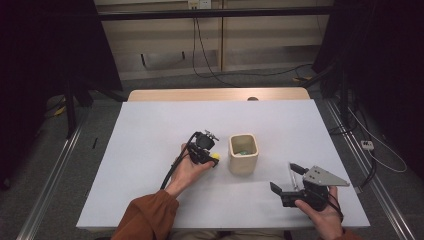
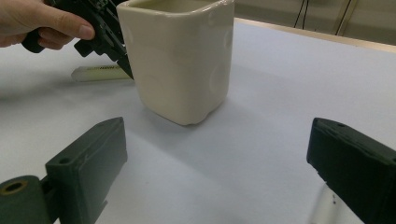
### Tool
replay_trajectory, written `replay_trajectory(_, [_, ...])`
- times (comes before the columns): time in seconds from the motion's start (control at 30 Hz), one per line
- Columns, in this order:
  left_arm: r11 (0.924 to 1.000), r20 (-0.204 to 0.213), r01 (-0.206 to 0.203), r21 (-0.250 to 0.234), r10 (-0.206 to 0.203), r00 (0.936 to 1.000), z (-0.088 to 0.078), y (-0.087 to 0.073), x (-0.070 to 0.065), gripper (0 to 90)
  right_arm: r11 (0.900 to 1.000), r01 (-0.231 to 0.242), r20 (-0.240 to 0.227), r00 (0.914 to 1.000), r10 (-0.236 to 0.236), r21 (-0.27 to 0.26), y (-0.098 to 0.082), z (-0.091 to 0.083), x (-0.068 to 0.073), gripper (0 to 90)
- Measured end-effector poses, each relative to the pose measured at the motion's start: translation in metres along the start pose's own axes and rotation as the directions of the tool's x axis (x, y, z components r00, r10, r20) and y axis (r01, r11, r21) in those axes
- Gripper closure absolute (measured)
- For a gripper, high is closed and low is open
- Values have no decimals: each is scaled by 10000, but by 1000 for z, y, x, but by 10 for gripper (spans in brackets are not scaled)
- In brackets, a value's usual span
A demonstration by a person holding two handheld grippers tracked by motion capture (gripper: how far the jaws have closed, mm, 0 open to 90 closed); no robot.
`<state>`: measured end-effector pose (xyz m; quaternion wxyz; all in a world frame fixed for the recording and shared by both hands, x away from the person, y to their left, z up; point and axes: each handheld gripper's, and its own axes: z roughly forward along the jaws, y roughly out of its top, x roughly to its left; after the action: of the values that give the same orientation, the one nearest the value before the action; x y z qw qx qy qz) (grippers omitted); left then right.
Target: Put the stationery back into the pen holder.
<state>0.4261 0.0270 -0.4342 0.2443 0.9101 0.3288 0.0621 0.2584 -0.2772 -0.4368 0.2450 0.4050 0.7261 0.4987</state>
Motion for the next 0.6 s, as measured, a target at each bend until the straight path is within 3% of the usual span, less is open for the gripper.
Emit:
replay_trajectory(0.17, [9999,175,95,-59,-93,9998,-1,-1,2,671,10000,10,-14,10000,-10,8,0,0,0,46])
replay_trajectory(0.37, [9998,92,57,-204,-55,9999,-2,-3,2,674,10000,-7,-2,10000,7,-1,0,0,0,46])
replay_trajectory(0.6, [9983,309,307,-501,-291,9991,-3,-7,5,675,10000,4,-7,10000,-4,-22,0,0,0,46])
